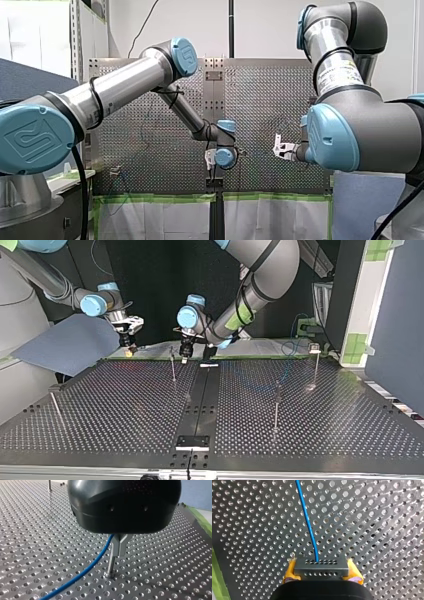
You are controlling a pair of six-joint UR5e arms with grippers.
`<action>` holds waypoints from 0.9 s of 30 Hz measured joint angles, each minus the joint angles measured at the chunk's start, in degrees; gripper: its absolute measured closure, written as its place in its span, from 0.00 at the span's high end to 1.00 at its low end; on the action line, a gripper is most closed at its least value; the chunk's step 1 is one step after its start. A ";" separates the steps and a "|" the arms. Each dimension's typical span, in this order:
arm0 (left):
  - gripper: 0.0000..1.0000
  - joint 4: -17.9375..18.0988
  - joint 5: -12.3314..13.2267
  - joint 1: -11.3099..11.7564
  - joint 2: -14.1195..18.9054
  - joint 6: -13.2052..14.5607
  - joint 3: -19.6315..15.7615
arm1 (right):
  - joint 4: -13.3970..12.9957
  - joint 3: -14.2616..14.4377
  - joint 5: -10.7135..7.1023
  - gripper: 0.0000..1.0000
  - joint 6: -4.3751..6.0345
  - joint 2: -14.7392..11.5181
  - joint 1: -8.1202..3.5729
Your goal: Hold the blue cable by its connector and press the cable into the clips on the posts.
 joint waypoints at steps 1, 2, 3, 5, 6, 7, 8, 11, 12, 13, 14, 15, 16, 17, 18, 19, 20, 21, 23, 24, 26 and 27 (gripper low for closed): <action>0.00 -0.01 0.13 0.03 0.00 -0.04 0.00 | -0.09 0.00 0.04 0.00 0.03 0.01 -0.02; 0.00 -0.01 0.24 0.07 -0.01 -0.11 0.01 | -0.14 0.00 0.06 0.00 0.05 0.01 -0.03; 0.00 -0.02 0.40 0.15 -0.01 -0.21 0.00 | -0.18 -0.01 0.07 0.00 0.06 0.01 -0.04; 0.00 -0.01 0.65 0.28 -0.01 -0.35 0.04 | -0.28 -0.24 0.29 0.00 0.14 0.02 -0.12; 0.00 0.00 0.79 0.39 -0.01 -0.41 0.14 | -0.31 -0.42 0.42 0.00 0.19 0.04 -0.17; 0.00 0.00 0.87 0.47 -0.01 -0.44 0.26 | -0.35 -0.66 0.57 0.00 0.25 0.07 -0.22; 0.00 0.00 0.94 0.56 -0.01 -0.46 0.41 | -0.37 -0.84 0.69 0.00 0.29 0.08 -0.26; 0.00 -0.12 1.07 0.90 -0.01 -0.49 1.24 | -0.45 -1.47 1.15 0.00 0.40 0.14 -0.36; 0.00 -0.20 1.11 1.02 -0.01 -0.50 1.61 | -0.46 -1.71 1.31 0.00 0.43 0.15 -0.38; 0.00 -0.25 1.13 1.12 -0.01 -0.50 1.85 | -0.46 -2.03 1.48 0.00 0.46 0.16 -0.40; 0.00 -0.31 1.15 1.21 -0.01 -0.50 2.05 | -0.45 -2.27 1.57 0.00 0.49 0.17 -0.40; 0.00 -0.36 1.17 1.34 0.00 -0.50 2.26 | -0.44 -2.50 1.65 0.00 0.52 0.21 -0.41; 0.00 -0.39 1.17 1.43 0.00 -0.50 2.37 | -0.40 -2.81 1.72 0.00 0.56 0.36 -0.42; 0.00 -0.42 1.18 1.53 -0.01 -0.51 2.45 | -0.35 -3.06 1.74 0.00 0.57 0.53 -0.42; 0.00 -0.43 1.18 1.64 -0.01 -0.50 2.52 | -0.28 -3.30 1.75 0.00 0.58 0.75 -0.42; 0.00 -0.44 1.19 1.73 -0.01 -0.50 2.56 | -0.17 -3.65 1.76 0.00 0.58 1.11 -0.42; 0.00 -0.45 1.19 1.82 -0.01 -0.51 2.58 | -0.05 -3.95 1.76 0.00 0.55 1.41 -0.41; 0.00 -0.46 1.19 1.93 -0.01 -0.51 2.60 | 0.11 -4.25 1.79 0.00 0.49 1.73 -0.39; 0.00 -0.52 1.19 2.11 -0.01 -0.51 2.60 | 0.44 -4.91 1.88 0.00 0.33 2.24 -0.32; 0.00 -0.56 1.19 2.26 -0.01 -0.50 2.60 | 0.59 -5.22 1.93 0.00 0.29 2.37 -0.32; 0.00 -0.60 1.16 2.49 -0.01 -0.50 2.61 | 0.83 -5.98 2.20 0.00 0.29 2.54 -0.40; 0.00 -0.61 1.13 2.64 -0.01 -0.47 2.61 | 0.92 -6.31 2.36 0.00 0.32 2.58 -0.48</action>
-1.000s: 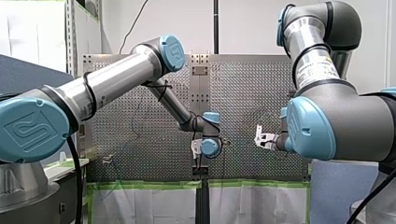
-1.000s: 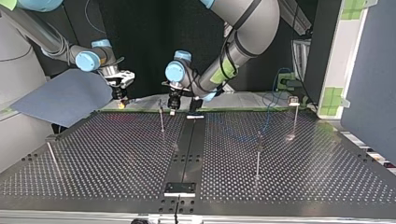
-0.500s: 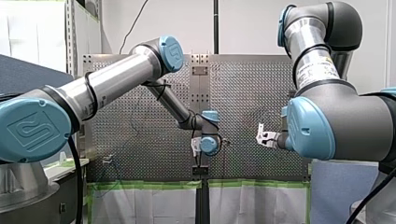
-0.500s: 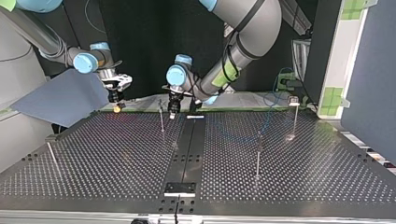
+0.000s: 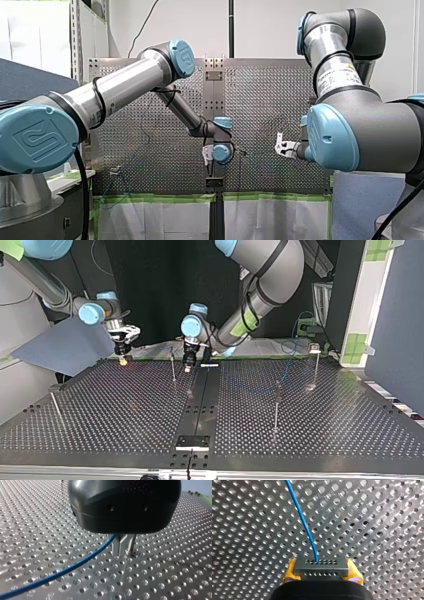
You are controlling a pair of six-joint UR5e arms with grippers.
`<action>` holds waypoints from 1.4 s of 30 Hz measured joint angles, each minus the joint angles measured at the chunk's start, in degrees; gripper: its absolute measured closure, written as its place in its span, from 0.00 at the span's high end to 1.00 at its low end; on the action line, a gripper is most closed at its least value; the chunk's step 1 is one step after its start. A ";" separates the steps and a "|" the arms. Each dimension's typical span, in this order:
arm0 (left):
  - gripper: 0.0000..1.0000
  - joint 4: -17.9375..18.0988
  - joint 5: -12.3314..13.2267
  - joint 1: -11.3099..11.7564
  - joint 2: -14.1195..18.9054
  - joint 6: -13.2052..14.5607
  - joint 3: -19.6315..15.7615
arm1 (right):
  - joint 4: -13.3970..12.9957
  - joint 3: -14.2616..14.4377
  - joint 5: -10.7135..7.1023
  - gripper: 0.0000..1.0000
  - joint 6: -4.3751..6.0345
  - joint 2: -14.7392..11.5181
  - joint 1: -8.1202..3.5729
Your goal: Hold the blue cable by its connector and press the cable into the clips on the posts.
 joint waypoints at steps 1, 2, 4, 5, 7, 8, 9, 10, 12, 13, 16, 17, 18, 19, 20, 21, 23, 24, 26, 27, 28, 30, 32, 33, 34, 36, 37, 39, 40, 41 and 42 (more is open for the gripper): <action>0.00 -0.01 -0.01 0.10 0.00 0.01 0.01 | 0.08 -0.39 0.22 0.00 0.04 0.03 -0.13; 0.00 -0.01 -0.02 0.19 0.00 0.02 0.04 | 0.13 -0.65 0.34 0.00 0.07 0.06 -0.25; 0.00 -0.04 0.00 0.39 0.00 0.04 0.16 | 0.16 -1.22 0.59 0.00 0.14 0.14 -0.54; 0.00 -0.06 0.01 0.44 0.00 0.05 0.25 | 0.16 -1.45 0.71 0.00 0.16 0.17 -0.65; 0.00 -0.30 0.14 0.52 0.00 0.06 0.63 | 0.12 -1.90 1.11 0.00 0.19 0.25 -0.84; 0.00 -0.54 0.25 0.53 0.00 0.06 0.84 | 0.11 -2.09 1.26 0.00 0.18 0.28 -0.91; 0.00 -0.91 0.38 0.53 0.00 0.06 1.14 | 0.12 -2.28 1.39 0.00 0.17 0.30 -0.96; 0.00 -1.18 0.43 0.54 0.00 0.07 1.34 | 0.12 -2.49 1.52 0.00 0.16 0.31 -1.02; 0.00 -1.91 0.40 0.57 0.00 0.09 1.72 | 0.14 -2.74 1.67 0.00 0.14 0.36 -1.10; 0.00 -2.25 0.30 0.61 0.00 0.10 1.86 | 0.13 -2.87 1.79 0.00 0.14 0.41 -1.13; 0.00 -3.08 -0.31 0.75 0.00 0.13 2.11 | 0.26 -3.29 2.23 0.00 0.04 0.81 -1.15; 0.00 -3.28 -0.47 0.80 0.00 0.13 2.14 | 0.34 -3.45 2.33 0.00 -0.02 1.04 -1.13; 0.00 -3.52 -0.63 0.87 0.00 0.15 2.17 | 0.44 -3.62 2.41 0.00 -0.10 1.27 -1.11; 0.00 -3.67 -0.71 0.92 0.00 0.20 2.18 | 0.62 -3.85 2.47 0.00 -0.22 1.53 -1.07; 0.00 -3.79 -0.75 0.98 0.00 0.29 2.19 | 0.76 -4.01 2.51 0.00 -0.30 1.68 -1.02; 0.00 -3.90 -0.78 1.05 0.00 0.41 2.19 | 0.89 -4.17 2.53 0.00 -0.37 1.79 -0.98; 0.00 -3.99 -0.76 1.15 0.00 0.55 2.20 | 1.22 -4.53 2.57 0.00 -0.49 1.95 -0.93; 0.00 -4.02 -0.71 1.21 0.00 0.61 2.21 | 1.36 -4.67 2.59 0.00 -0.52 1.99 -0.94; 0.00 -4.05 -0.64 1.30 0.00 0.69 2.21 | 1.57 -4.89 2.63 0.00 -0.55 2.10 -1.03; 0.00 -4.06 -0.60 1.36 0.00 0.71 2.21 | 1.62 -4.96 2.64 0.00 -0.56 2.16 -1.07; 0.00 -4.06 -0.59 1.40 0.00 0.73 2.21 | 1.66 -5.03 2.64 0.00 -0.57 2.25 -1.10; 0.00 -4.07 -0.56 1.50 0.00 0.75 2.21 | 1.70 -5.12 2.62 0.00 -0.58 2.41 -1.14; 0.00 -4.11 -0.53 1.57 0.00 0.75 2.21 | 1.72 -5.21 2.60 0.00 -0.58 2.53 -1.15; 0.00 -4.15 -0.53 1.61 0.00 0.76 2.21 | 1.73 -5.23 2.59 0.00 -0.58 2.56 -1.15; 0.00 -4.17 -0.53 1.64 0.00 0.76 2.21 | 1.73 -5.26 2.59 0.00 -0.57 2.59 -1.16; 0.11 -4.22 -0.50 1.68 0.00 0.77 2.21 | 1.74 -5.28 2.57 0.00 -0.54 2.62 -1.16; 0.22 -4.25 -0.48 1.69 0.01 0.80 2.21 | 1.77 -5.32 2.55 0.00 -0.53 2.62 -1.17; 0.41 -4.48 -0.43 1.69 0.03 1.03 2.21 | 1.85 -5.34 2.53 0.00 -0.53 2.62 -1.17; 0.55 -4.66 -0.42 1.70 0.04 1.21 2.21 | 1.90 -5.37 2.51 0.00 -0.53 2.62 -1.16; 0.77 -4.93 -0.42 1.70 0.05 1.48 2.21 | 1.93 -5.39 2.51 0.00 -0.51 2.62 -1.15; 0.77 -5.43 -0.43 1.70 0.06 1.96 2.21 | 1.94 -5.39 2.48 0.00 -0.49 2.62 -1.12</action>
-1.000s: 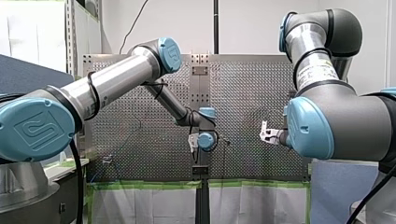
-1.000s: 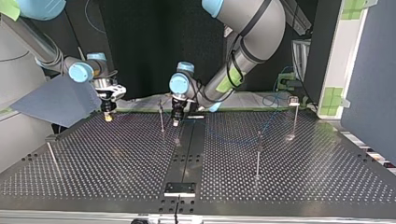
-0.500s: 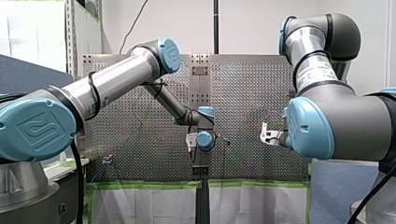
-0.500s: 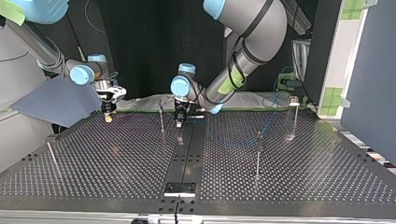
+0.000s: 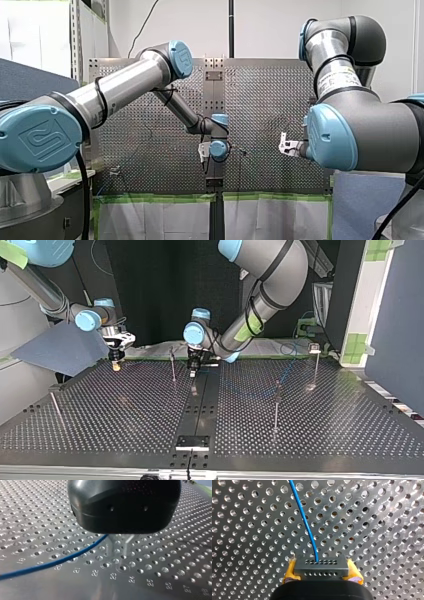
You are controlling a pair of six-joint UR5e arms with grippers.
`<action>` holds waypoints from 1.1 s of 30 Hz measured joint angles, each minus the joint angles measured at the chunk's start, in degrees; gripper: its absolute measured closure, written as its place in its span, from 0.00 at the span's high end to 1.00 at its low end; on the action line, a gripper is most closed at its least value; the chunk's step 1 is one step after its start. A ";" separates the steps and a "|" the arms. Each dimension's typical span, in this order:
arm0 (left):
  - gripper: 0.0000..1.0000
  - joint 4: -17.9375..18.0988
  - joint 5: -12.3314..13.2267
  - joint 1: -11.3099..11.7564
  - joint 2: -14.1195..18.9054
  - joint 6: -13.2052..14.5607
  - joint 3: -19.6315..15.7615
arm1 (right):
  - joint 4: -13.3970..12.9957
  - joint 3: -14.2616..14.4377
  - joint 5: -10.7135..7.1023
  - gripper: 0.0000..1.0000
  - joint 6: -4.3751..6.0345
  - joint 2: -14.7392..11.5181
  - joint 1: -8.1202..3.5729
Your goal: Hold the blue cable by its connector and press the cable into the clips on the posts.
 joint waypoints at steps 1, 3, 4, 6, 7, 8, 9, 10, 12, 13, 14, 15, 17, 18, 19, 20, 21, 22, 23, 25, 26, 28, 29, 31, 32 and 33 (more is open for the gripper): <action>0.93 -0.44 0.00 0.00 0.01 0.43 0.00 | 0.00 -0.01 -0.03 0.00 0.03 0.00 0.04; 1.00 -1.43 0.01 0.00 0.01 1.52 0.00 | -0.01 -0.02 -0.09 0.00 0.09 0.01 0.08; 1.00 -1.91 -0.01 -0.03 0.02 1.94 0.00 | -0.02 -0.02 -0.12 0.00 0.12 0.03 0.09; 1.00 -2.92 -0.10 -0.11 0.02 2.76 0.00 | -0.03 -0.01 -0.15 0.00 0.15 0.05 0.11; 1.00 -3.36 -0.17 -0.14 0.02 3.03 0.00 | -0.02 -0.01 -0.19 0.00 0.19 0.05 0.12; 1.00 -3.80 -0.30 -0.18 0.02 3.25 0.00 | -0.01 -0.01 -0.20 0.00 0.21 0.05 0.12; 1.00 -4.37 -0.55 -0.22 0.03 3.50 0.00 | 0.01 -0.01 -0.22 0.00 0.22 0.06 0.13; 1.00 -4.72 -0.70 -0.24 0.03 3.66 0.00 | 0.03 -0.02 -0.25 0.00 0.23 0.07 0.15; 1.00 -5.54 -0.80 -0.27 0.05 3.92 0.00 | 0.07 -0.01 -0.32 0.00 0.24 0.08 0.18; 1.00 -5.88 -0.78 -0.30 0.05 4.03 0.00 | 0.14 -0.01 -0.36 0.00 0.25 0.08 0.20; 1.00 -6.19 -0.74 -0.31 0.06 4.16 0.00 | 0.20 -0.01 -0.38 0.00 0.25 0.08 0.22; 1.00 -6.66 -0.68 -0.34 0.10 4.43 0.00 | 0.27 -0.01 -0.40 0.00 0.27 0.09 0.22; 1.00 -7.50 -0.60 -0.42 0.25 5.02 0.00 | 0.41 0.00 -0.41 0.00 0.30 0.09 0.24; 1.00 -8.07 -0.49 -0.50 0.48 5.41 0.00 | 0.46 0.00 -0.42 0.00 0.31 0.09 0.24; 1.00 -8.52 -0.33 -0.57 0.72 5.63 0.00 | 0.57 0.00 -0.42 0.00 0.32 0.09 0.24; 1.00 -9.05 -0.16 -0.65 1.00 5.80 0.00 | 0.68 0.00 -0.43 0.00 0.33 0.09 0.24; 1.00 -9.76 0.00 -0.78 1.39 5.97 0.00 | 0.80 0.01 -0.43 0.00 0.34 0.09 0.24; 1.00 -10.29 0.07 -0.91 1.68 6.06 -0.01 | 0.94 0.01 -0.43 0.00 0.34 0.09 0.23; 1.00 -10.84 0.12 -1.05 1.95 6.12 -0.04 | 1.02 0.01 -0.43 0.00 0.34 0.09 0.21; 1.00 -12.00 0.20 -1.56 2.47 6.21 -0.12 | 1.19 -0.01 -0.43 0.00 0.34 0.09 0.14; 1.00 -12.52 0.24 -1.85 2.63 6.23 -0.16 | 1.29 -0.03 -0.43 0.00 0.34 0.10 0.09; 1.00 -13.62 0.20 -2.59 2.86 6.25 -0.25 | 1.50 -0.02 -0.43 0.00 0.34 0.11 0.01; 1.00 -14.07 0.08 -2.96 2.93 6.26 -0.28 | 1.56 -0.02 -0.43 0.00 0.34 0.13 -0.01; 1.00 -15.17 -0.55 -3.93 3.11 6.27 -0.32 | 1.68 -0.03 -0.43 0.00 0.35 0.16 -0.03; 1.00 -15.62 -0.90 -4.36 3.19 6.26 -0.33 | 1.73 -0.02 -0.43 0.00 0.35 0.16 -0.03; 1.00 -16.23 -1.40 -4.95 3.31 6.24 -0.33 | 1.80 -0.02 -0.43 0.00 0.35 0.16 -0.03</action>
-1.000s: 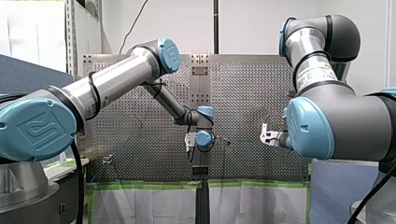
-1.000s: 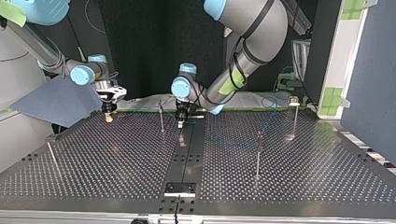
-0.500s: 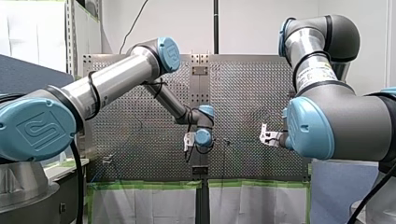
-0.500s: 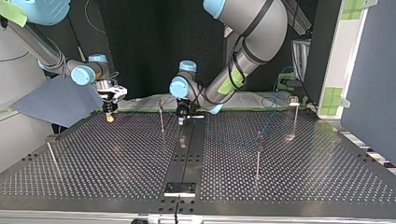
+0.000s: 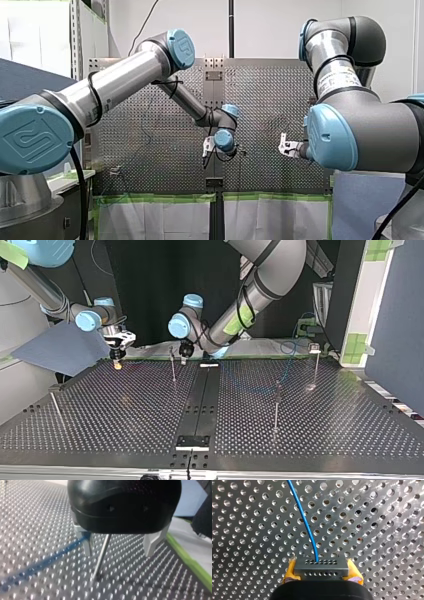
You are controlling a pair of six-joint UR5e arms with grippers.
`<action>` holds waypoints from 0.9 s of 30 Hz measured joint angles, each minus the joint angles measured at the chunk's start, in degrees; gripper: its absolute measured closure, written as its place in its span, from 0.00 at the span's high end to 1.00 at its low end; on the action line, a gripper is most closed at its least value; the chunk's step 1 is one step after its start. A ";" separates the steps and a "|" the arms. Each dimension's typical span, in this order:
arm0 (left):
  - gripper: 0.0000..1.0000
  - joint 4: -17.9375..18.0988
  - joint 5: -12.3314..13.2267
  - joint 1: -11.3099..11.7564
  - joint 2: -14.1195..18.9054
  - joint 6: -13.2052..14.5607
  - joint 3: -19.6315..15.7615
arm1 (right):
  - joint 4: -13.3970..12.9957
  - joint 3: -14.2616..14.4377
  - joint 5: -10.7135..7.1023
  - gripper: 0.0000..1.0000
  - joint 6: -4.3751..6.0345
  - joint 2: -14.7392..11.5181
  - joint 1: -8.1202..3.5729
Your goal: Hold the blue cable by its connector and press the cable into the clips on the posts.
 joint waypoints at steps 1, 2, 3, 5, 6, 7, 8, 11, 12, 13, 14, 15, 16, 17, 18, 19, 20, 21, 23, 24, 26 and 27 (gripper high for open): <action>1.00 -0.38 -0.40 -0.44 0.07 -0.01 0.00 | 0.11 0.01 0.00 0.00 0.00 0.00 -0.01; 1.00 -0.65 -0.86 -0.90 0.16 -0.02 -0.01 | 0.18 0.01 0.00 0.00 0.00 0.00 -0.01; 1.00 -0.90 -1.47 -1.56 0.28 -0.05 -0.01 | 0.24 0.01 0.00 0.00 0.00 0.00 -0.01; 1.00 -1.10 -2.21 -2.50 0.49 -0.09 -0.10 | 0.36 0.02 0.00 0.00 0.00 0.01 -0.02; 1.00 -1.16 -2.56 -3.07 0.64 -0.11 -0.16 | 0.41 0.02 0.00 0.00 0.00 0.01 -0.02; 1.00 -1.18 -2.73 -3.48 0.73 -0.12 -0.20 | 0.46 0.03 0.00 0.00 0.00 0.01 -0.02; 1.00 -1.19 -2.86 -3.82 0.79 -0.12 -0.23 | 0.48 0.03 0.00 0.00 0.00 0.01 -0.02; 1.00 -0.95 -2.85 -4.46 1.27 -0.34 -0.64 | 0.49 0.03 0.00 0.00 0.00 0.01 -0.02; 1.00 -0.57 -2.53 -4.63 1.70 -0.63 -1.07 | 0.49 0.03 -0.03 0.00 0.00 0.02 -0.02; 1.00 -0.19 -2.24 -4.76 2.10 -0.84 -1.46 | 0.50 0.03 -0.09 0.00 0.00 0.01 -0.02; 1.00 0.17 -1.99 -4.88 2.53 -1.02 -1.88 | 0.50 0.03 -0.17 0.00 0.00 0.02 -0.02; 1.00 0.57 -1.75 -5.03 3.14 -1.24 -2.50 | 0.52 0.03 -0.25 0.00 0.00 0.02 -0.02; 1.00 0.81 -1.62 -5.14 3.52 -1.39 -2.99 | 0.60 0.03 -0.35 0.00 0.00 0.02 -0.02; 1.00 1.01 -1.53 -5.24 3.82 -1.53 -3.48 | 0.67 0.03 -0.41 0.00 0.00 0.02 -0.02; 1.00 1.20 -1.46 -5.37 4.10 -1.70 -4.15 | 0.72 0.03 -0.47 0.00 0.00 0.03 -0.02; 1.00 1.30 -1.42 -5.44 4.24 -1.83 -4.63 | 0.79 0.03 -0.55 0.00 0.00 0.05 -0.02; 1.00 1.37 -1.39 -5.48 4.34 -1.96 -5.00 | 0.81 0.03 -0.60 0.00 0.00 0.04 -0.02; 1.00 1.43 -1.31 -5.53 4.41 -2.15 -5.35 | 0.84 0.03 -0.63 0.00 0.00 0.04 -0.02; 1.00 1.47 -1.16 -5.56 4.43 -2.63 -5.66 | 0.87 0.02 -0.67 0.00 0.00 0.06 -0.02; 1.00 1.50 -1.02 -5.58 4.44 -3.02 -5.77 | 0.87 0.02 -0.68 0.00 0.00 0.07 -0.02; 1.00 1.79 -0.71 -5.63 4.38 -3.58 -5.86 | 0.88 0.02 -0.69 0.00 0.00 0.09 -0.02; 1.00 2.21 -0.52 -5.64 4.36 -4.04 -5.88 | 0.89 0.02 -0.70 0.00 0.00 0.09 -0.01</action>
